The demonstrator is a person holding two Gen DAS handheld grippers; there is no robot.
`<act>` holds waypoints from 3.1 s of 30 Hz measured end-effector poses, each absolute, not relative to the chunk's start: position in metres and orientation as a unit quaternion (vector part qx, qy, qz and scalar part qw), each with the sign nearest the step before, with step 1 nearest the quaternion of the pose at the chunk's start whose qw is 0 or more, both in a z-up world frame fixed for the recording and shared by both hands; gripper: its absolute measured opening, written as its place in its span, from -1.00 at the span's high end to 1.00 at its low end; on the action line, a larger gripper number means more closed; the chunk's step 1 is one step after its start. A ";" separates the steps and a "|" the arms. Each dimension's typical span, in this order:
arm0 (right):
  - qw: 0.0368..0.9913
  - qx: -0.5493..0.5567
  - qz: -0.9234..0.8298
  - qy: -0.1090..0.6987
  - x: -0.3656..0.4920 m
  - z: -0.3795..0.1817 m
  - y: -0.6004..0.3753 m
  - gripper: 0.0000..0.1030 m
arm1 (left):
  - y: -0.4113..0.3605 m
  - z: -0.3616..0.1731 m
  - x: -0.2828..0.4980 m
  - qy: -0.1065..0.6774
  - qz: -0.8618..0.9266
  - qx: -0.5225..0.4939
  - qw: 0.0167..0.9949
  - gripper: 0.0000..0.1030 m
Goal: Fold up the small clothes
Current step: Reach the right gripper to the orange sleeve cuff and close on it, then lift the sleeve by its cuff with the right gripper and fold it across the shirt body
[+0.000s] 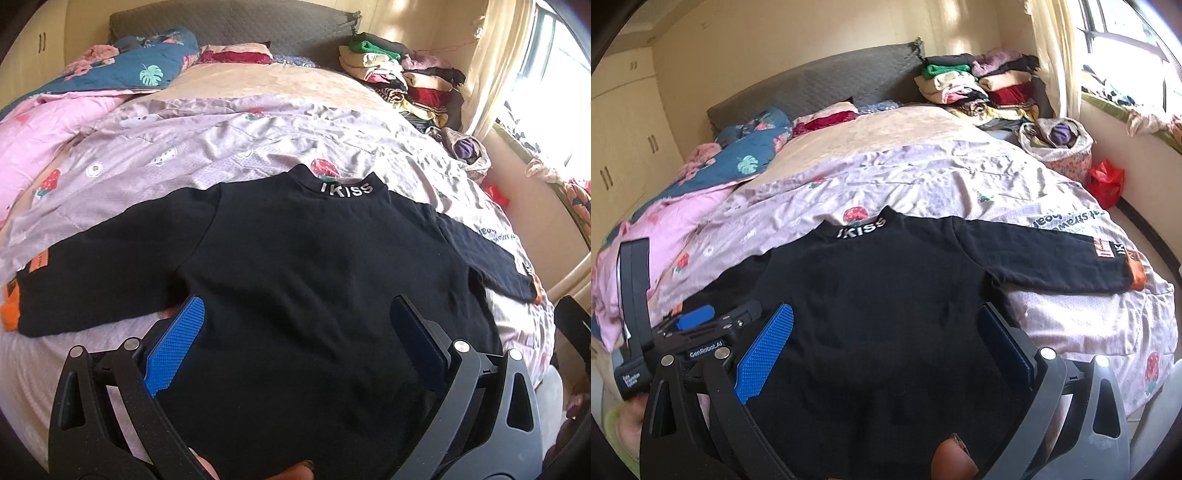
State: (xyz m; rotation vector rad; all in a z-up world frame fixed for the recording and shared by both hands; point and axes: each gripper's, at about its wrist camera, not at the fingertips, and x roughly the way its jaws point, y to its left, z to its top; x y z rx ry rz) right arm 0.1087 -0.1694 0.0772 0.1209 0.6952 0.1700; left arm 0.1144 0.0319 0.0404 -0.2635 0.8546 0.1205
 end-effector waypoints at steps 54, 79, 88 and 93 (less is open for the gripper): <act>0.831 0.347 -0.189 0.391 0.217 -0.065 -0.503 -0.91 | -0.117 -0.022 0.277 0.482 -0.016 -0.085 0.872 -0.84; 0.916 0.309 -0.069 0.245 0.183 0.033 -0.460 0.73 | -0.058 0.026 0.241 0.427 0.014 -0.150 0.892 -0.84; 0.936 0.252 -0.016 0.247 0.184 0.070 -0.392 0.73 | -0.026 0.041 0.223 0.406 0.026 -0.165 0.898 -0.84; 0.943 0.215 0.006 0.254 0.184 0.082 -0.356 0.73 | -0.008 0.041 0.216 0.407 0.029 -0.183 0.895 -0.84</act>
